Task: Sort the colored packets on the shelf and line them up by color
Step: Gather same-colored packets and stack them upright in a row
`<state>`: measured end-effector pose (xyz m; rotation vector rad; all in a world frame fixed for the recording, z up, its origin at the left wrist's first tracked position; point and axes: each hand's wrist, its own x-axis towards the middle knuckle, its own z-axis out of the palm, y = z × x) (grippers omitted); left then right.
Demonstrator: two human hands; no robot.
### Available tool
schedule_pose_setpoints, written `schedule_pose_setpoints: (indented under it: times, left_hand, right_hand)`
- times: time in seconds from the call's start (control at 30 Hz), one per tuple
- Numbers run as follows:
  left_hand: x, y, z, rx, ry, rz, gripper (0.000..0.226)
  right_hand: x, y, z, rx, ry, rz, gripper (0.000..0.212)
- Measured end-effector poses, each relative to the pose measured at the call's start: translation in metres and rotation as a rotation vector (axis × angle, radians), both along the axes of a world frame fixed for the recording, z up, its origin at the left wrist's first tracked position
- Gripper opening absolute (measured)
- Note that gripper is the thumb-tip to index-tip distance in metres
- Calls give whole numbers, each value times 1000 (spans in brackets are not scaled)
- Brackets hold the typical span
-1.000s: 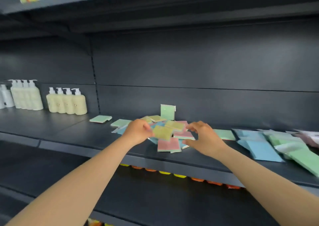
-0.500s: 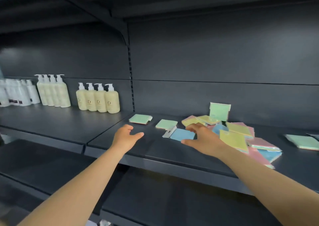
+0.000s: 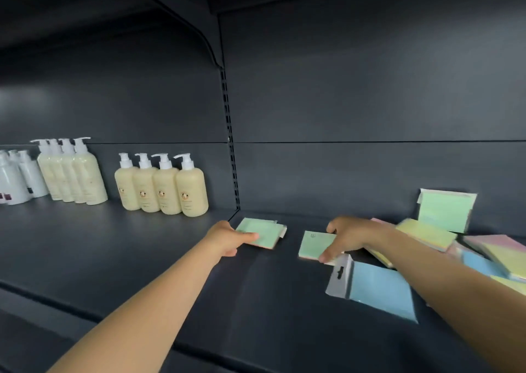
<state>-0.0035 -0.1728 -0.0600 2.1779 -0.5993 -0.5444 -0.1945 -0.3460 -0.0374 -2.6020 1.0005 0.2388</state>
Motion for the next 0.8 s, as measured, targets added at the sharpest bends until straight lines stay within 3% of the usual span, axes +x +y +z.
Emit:
schedule_pose_setpoints:
  times: [0.1,0.23,0.4,0.63,0.8]
  left_hand:
    - [11,-11,0,62,14,-10,55]
    - [18,-16,-4,128,-44,-62,39]
    - [19,-4,-21,-123,-44,-36,19]
    - [7,-3,-18,-431,174,56,31]
    - [-22,0,-11,-610,457,21,31]
  right_hand:
    - [17,-9,5,8,70,34,77]
    - [25,-10,11,88,45,20,67]
    - [28,-12,7,169,-59,1,58]
    - [26,-12,6,521,-677,-277,52]
    - [-15,-1,26,524,-880,-312,24]
